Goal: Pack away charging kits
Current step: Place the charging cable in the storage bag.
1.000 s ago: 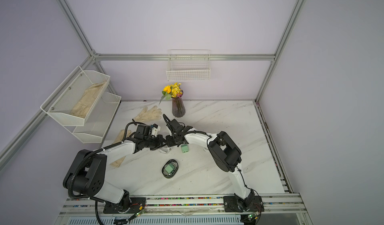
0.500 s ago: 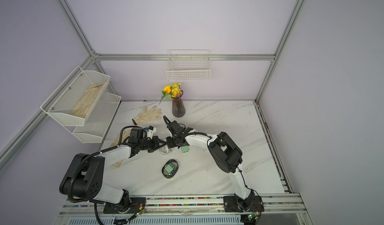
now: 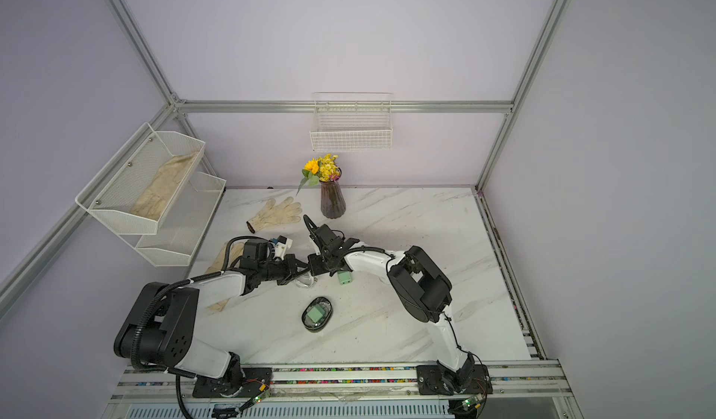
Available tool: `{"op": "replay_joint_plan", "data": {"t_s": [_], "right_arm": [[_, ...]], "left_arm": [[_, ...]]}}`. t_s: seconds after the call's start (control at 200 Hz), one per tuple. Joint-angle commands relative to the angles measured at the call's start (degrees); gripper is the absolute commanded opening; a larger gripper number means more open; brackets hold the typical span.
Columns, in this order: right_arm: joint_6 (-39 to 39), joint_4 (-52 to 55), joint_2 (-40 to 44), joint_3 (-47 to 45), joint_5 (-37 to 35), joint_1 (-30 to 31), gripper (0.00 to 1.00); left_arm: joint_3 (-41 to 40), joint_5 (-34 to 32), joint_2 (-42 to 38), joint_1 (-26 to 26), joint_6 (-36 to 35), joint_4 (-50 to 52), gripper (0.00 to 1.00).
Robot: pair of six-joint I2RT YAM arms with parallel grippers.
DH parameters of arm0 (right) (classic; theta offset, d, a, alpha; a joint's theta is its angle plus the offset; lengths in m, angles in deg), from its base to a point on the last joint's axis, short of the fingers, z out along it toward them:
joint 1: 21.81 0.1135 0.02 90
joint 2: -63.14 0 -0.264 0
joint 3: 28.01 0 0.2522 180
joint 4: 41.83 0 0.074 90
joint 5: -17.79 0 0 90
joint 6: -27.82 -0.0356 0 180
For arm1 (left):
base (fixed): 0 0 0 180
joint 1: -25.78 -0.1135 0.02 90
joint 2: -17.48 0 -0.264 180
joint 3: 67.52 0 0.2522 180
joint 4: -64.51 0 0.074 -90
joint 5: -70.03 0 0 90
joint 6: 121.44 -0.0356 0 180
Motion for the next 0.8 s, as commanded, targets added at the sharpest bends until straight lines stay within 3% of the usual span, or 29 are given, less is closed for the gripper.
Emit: {"op": "replay_joint_plan", "data": {"t_s": [0.0, 0.2, 0.56, 0.795], "right_arm": [[0.50, -1.95, 0.12, 0.12, 0.12, 0.46, 0.00], [1.50, -0.80, 2.93, -1.58, -3.36, 0.72, 0.00], [1.48, -1.32, 7.43, -3.25, -1.55, 0.80, 0.00], [0.83, -2.74, 6.39, -3.54, 0.12, 0.81, 0.00]], "left_arm": [[-2.71, -2.46, -1.83, -1.80, -1.61, 2.41, 0.00], [-3.56, 0.48, -2.13, -3.16, -0.08, 0.23, 0.00], [-3.82, 11.81, 2.18, -2.87, 6.72, -14.03, 0.00], [-2.38, 11.25, 4.64, -1.92, 5.50, -12.81, 0.00]]}}
